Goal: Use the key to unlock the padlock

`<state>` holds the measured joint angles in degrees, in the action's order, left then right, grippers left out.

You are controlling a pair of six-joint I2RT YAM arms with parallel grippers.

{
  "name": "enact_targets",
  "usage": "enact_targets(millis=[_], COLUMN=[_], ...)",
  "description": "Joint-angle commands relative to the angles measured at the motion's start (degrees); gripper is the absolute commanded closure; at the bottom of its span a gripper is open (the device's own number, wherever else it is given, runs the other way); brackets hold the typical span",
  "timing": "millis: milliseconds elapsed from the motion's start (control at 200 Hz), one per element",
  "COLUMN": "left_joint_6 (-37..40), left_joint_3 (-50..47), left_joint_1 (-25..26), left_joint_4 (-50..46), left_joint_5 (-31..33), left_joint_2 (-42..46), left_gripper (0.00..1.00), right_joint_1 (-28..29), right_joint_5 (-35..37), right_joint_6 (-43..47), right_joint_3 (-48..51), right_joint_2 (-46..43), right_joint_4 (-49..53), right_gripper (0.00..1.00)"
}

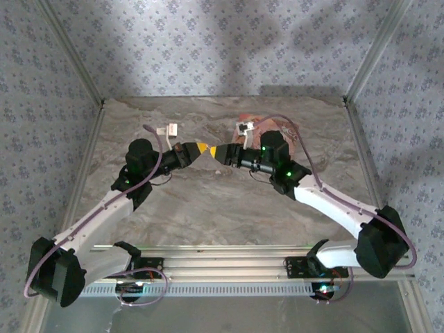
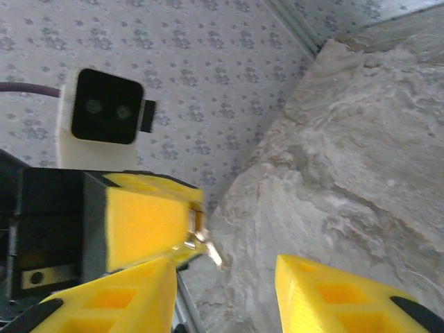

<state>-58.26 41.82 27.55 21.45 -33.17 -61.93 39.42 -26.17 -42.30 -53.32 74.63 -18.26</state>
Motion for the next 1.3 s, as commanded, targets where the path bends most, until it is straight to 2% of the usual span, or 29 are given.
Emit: enact_targets(millis=[0, 135, 420, 754, 934, 959, 1004, 1084, 1159, 1234, 1299], left_joint_6=[-1.42, -1.68, -2.2, -3.09, -1.12, -0.51, 0.71, 4.61, 13.36, 23.9, 30.92], left_joint_3=[0.54, 0.63, 0.47, -0.15, -0.54, -0.61, -0.62, 0.17, 3.33, 7.04, 8.08], left_joint_1=[0.42, 0.47, 0.43, 0.48, 0.46, 0.49, 0.41, 0.4, 0.22, 0.18, 0.15], left_joint_4=[3.36, 3.82, 4.33, 5.73, 3.49, 2.78, 1.44, -2.35, -13.22, -25.15, -30.08], left_joint_5=[-1.07, -1.46, -1.89, -4.75, -6.55, -6.71, -7.04, -8.0, -7.17, -2.36, 1.57], left_joint_2=[0.06, 0.15, 0.85, 1.2, 1.62, 1.72, 1.94, 2.48, 4.11, 7.12, 9.96], left_gripper=[1.0, 1.0, 1.0, 1.0, 1.0, 1.0, 0.96, 0.79, 0.63, 0.58, 0.56], right_joint_1=[0.57, 0.92, 1.16, 1.06, 0.92, 0.88, 0.84, 0.58, 0.17, 0.19, 0.47], right_joint_5=[-1.93, -2.3, -2.06, -3.97, -5.26, -5.85, -6.33, -6.69, -6.75, -3.89, 0.21], right_joint_6=[-1.47, -1.66, -2.26, 0.36, 5.83, 8.73, 11.59, 17.62, 25.16, 34.36, 38.93], right_joint_3=[-2.47, -2.54, -1.81, -1.03, 0.0, -0.06, -0.83, -4.16, -9.81, -18.22, -23.82], right_joint_2=[1.08, 1.45, 1.42, 0.76, -3.13, -3.76, -4.87, -6.28, -6.06, -4.02, -1.45], right_joint_4=[-3.8, -3.8, -4.69, -6.7, -4.39, -3.71, -0.2, 10.87, 25.73, 44.08, 57.64], right_gripper=[0.62, 0.69, 0.75, 1.0, 1.0, 1.0, 1.0, 1.0, 1.0, 1.0, 1.0])
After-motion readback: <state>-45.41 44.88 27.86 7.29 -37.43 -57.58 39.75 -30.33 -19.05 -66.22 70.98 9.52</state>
